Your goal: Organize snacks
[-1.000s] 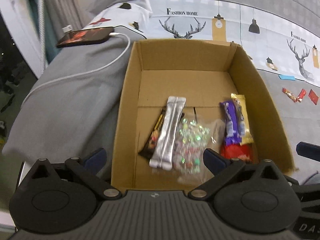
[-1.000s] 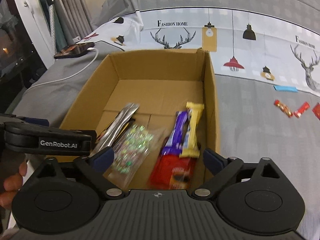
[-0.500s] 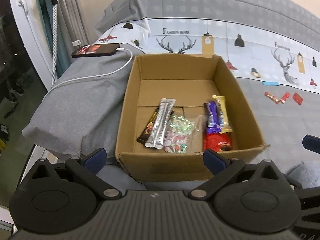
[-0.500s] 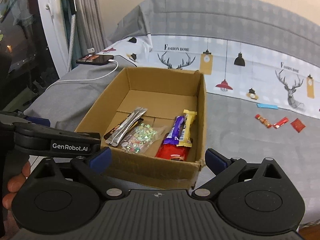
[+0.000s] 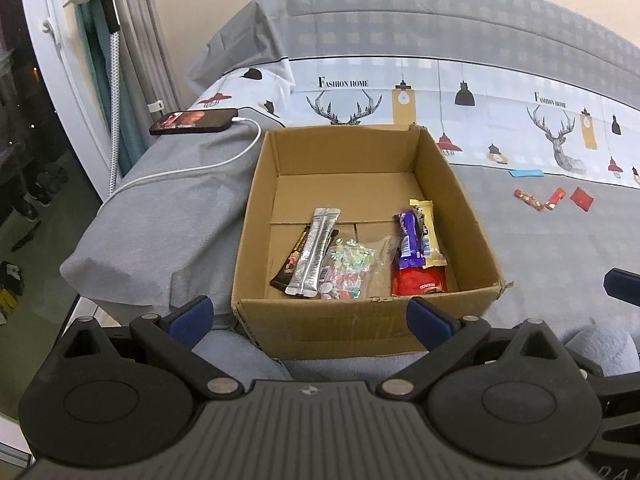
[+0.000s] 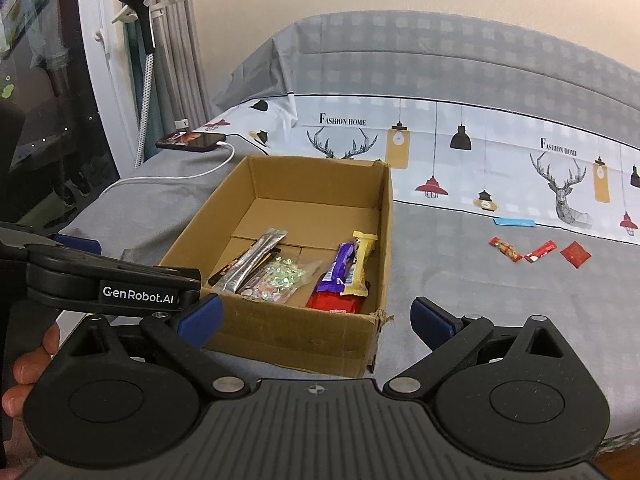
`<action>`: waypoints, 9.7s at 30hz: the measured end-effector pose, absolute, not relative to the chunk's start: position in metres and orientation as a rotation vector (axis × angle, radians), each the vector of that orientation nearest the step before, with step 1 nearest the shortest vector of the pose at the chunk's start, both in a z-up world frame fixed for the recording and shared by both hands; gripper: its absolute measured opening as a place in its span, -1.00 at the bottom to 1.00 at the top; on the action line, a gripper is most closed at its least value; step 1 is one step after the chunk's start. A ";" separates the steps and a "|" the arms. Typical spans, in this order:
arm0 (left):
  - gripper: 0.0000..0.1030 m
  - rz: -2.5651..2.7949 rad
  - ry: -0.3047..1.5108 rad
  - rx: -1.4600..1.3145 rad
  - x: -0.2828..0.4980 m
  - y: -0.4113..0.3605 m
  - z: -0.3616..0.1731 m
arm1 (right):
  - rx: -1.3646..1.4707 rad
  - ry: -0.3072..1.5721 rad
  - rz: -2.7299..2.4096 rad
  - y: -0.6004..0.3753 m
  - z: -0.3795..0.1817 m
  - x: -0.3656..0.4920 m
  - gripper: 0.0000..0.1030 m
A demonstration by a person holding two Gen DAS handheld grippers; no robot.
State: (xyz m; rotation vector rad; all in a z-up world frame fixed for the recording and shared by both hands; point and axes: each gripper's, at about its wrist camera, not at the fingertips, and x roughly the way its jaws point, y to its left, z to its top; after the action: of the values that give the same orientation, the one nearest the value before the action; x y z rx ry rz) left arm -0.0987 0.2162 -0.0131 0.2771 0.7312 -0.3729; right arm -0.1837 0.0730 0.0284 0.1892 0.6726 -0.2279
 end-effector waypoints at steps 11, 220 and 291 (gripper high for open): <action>0.99 -0.375 0.718 0.283 -0.108 0.219 -0.008 | 0.179 0.657 -0.230 0.078 0.034 -0.193 0.99; -0.45 -0.436 0.990 0.143 0.109 0.157 -0.069 | 0.277 0.834 -0.107 0.015 -0.045 -0.014 -0.70; 0.99 -0.392 0.773 0.239 -0.100 0.233 0.000 | 0.149 0.609 -0.206 0.084 0.051 -0.199 0.99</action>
State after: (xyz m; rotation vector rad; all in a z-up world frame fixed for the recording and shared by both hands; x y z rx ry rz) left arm -0.0998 0.2335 0.0005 0.2391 0.7729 -0.3916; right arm -0.1986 0.0843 0.0506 0.1489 0.6086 -0.2062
